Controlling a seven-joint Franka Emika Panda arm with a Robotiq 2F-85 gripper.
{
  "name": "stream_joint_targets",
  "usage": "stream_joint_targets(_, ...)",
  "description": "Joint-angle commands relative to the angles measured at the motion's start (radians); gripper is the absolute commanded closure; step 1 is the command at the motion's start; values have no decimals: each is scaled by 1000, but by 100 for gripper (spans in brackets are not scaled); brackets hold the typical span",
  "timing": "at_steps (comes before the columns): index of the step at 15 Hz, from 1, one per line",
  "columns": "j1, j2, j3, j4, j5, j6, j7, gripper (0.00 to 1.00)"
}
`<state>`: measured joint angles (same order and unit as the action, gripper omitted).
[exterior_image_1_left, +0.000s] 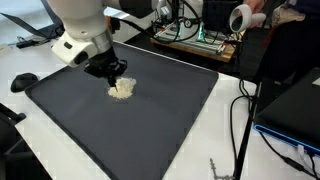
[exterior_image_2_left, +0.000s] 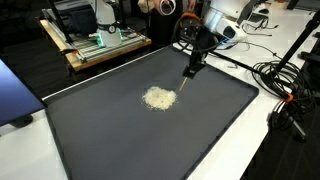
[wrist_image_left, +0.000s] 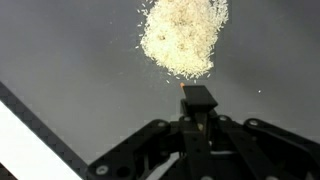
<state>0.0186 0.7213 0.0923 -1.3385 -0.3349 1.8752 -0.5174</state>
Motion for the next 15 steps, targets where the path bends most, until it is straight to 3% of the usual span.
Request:
stream_joint_targets(1, -34, 101, -4, 184, 85, -122, -54, 97)
stream_joint_targets(7, -92, 139, -4, 276, 157, -198, -91, 97)
stream_joint_targets(15, -165, 35, -6, 78, 196, -47, -132, 97)
